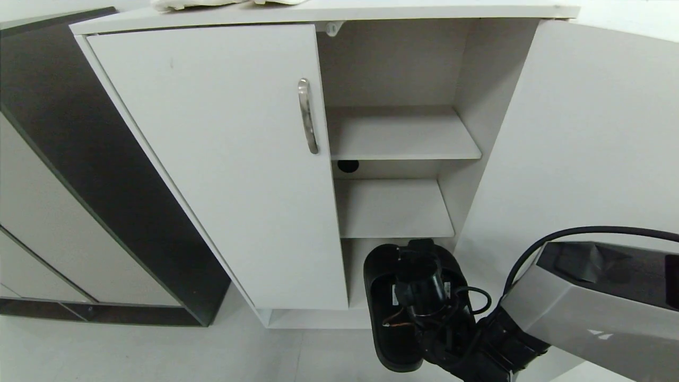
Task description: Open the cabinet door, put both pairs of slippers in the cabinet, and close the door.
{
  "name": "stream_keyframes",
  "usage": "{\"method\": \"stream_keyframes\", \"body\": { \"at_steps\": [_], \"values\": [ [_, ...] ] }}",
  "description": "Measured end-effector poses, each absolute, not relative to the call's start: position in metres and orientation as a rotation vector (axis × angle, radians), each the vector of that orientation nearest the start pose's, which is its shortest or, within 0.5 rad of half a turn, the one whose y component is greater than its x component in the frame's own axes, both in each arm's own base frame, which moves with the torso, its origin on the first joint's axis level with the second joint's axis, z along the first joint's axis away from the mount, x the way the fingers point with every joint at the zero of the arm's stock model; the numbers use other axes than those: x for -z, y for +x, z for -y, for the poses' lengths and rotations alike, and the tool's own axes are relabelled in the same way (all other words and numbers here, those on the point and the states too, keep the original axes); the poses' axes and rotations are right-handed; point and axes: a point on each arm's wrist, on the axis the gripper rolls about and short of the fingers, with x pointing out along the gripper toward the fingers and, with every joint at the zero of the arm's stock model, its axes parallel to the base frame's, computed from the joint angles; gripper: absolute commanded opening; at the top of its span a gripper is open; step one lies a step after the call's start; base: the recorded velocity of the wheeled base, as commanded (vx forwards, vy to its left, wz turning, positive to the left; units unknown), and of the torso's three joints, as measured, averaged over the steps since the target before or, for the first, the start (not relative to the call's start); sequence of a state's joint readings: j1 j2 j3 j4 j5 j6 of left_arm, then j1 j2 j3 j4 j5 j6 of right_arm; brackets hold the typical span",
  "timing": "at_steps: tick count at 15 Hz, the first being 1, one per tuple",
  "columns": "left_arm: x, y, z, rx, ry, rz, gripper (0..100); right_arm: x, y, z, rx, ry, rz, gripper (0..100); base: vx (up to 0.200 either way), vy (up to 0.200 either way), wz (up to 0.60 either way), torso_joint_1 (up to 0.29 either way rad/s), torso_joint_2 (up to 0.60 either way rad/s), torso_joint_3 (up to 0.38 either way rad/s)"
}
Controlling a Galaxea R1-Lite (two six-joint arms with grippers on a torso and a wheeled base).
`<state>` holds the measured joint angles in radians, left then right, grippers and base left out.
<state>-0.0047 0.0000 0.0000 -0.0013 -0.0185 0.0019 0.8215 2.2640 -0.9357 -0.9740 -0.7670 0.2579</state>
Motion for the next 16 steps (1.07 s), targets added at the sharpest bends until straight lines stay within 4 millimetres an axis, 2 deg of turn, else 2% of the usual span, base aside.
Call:
{"method": "stream_keyframes", "body": {
  "at_steps": [2, 5, 6, 11, 15, 16],
  "values": [
    [-0.076, -0.023, 0.0, 0.023, 0.002, 0.001, 0, -0.049, 0.282, -0.283, -0.027, 0.015, -0.203, 0, 0.0, 0.0, 0.0, 0.002, 0.0, -0.173],
    [-0.076, -0.023, 0.0, 0.021, 0.003, 0.001, 0, -0.065, 0.285, -0.287, -0.038, 0.079, 0.011, 0, 0.0, 0.0, 0.0, 0.001, 0.0, -0.025],
    [-0.076, -0.023, 0.0, 0.021, 0.003, 0.001, 0, -0.062, 0.286, -0.287, -0.036, 0.062, 0.041, 0, 0.0, 0.0, 0.0, 0.0, 0.0, 0.0],
    [-0.076, -0.023, 0.0, 0.022, 0.002, 0.001, 0, -0.046, 0.282, -0.283, -0.033, 0.012, 0.005, 0, 0.0, 0.0, 0.0, 0.0, 0.0, 0.0],
    [-0.076, -0.023, 0.0, 0.021, 0.0, 0.001, 0, -0.043, 0.281, -0.281, -0.032, 0.007, 0.003, 0, 0.0, 0.0, 0.0, 0.0, 0.0, 0.0],
    [-0.076, -0.023, 0.0, 0.021, 0.0, 0.001, 0, -0.042, 0.281, -0.281, -0.032, 0.003, 0.0, 0, 0.2, 0.0, 0.0, 0.007, 0.01, -0.002]
  ]
}}
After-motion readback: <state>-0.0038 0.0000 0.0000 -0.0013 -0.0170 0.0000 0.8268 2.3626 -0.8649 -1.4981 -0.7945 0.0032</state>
